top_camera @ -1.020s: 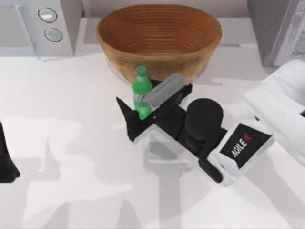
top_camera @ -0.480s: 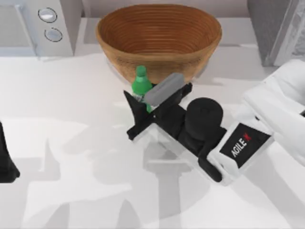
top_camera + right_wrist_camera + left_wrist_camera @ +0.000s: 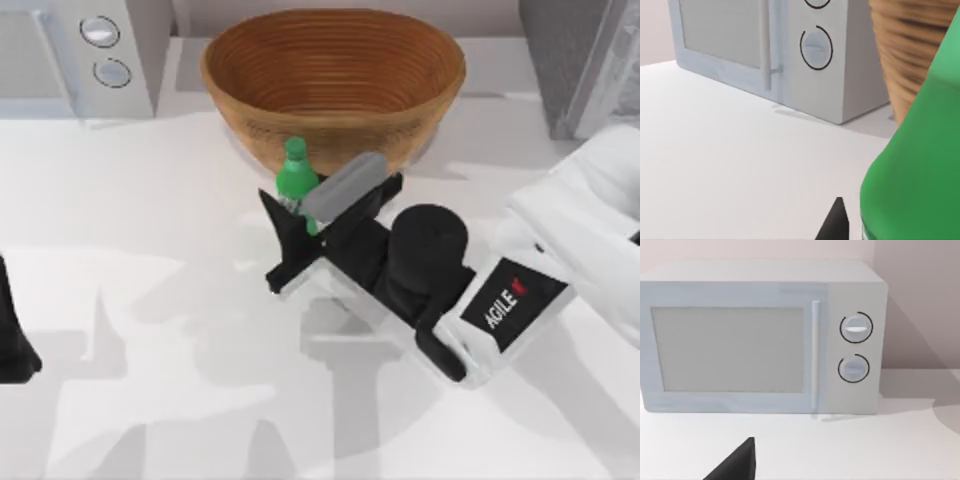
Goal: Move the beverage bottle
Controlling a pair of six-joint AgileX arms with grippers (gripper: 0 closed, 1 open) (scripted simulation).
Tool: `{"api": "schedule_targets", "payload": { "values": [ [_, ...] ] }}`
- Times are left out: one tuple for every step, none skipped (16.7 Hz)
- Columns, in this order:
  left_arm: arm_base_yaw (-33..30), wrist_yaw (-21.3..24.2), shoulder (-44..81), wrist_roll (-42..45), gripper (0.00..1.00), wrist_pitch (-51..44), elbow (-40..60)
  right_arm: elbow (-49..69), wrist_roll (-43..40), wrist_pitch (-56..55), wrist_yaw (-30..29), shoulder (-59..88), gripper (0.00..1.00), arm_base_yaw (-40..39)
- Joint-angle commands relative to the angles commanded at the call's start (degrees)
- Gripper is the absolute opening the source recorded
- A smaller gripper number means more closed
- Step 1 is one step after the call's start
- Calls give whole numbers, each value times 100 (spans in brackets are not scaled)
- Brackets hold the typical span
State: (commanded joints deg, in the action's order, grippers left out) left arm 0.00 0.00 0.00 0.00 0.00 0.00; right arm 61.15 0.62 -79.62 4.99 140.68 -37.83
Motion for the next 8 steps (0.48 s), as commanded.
{"api": "schedule_targets", "payload": {
  "values": [
    [0,0,0,0,100,0,0,0,0,0,0,0,0,0],
    [0,0,0,0,100,0,0,-11,9,0,3,10,0,0],
    [0,0,0,0,100,0,0,-16,9,-5,14,6,0,11],
    [0,0,0,0,100,0,0,-44,10,-32,80,-12,0,76],
    [0,0,0,0,100,0,0,-101,13,-78,205,-46,0,197],
    [0,0,0,0,100,0,0,-192,17,-139,391,-95,0,378],
    [0,0,0,0,100,0,0,-311,21,-209,622,-155,0,605],
    [0,0,0,0,100,0,0,-458,26,-287,901,-223,0,881]
  ]
}}
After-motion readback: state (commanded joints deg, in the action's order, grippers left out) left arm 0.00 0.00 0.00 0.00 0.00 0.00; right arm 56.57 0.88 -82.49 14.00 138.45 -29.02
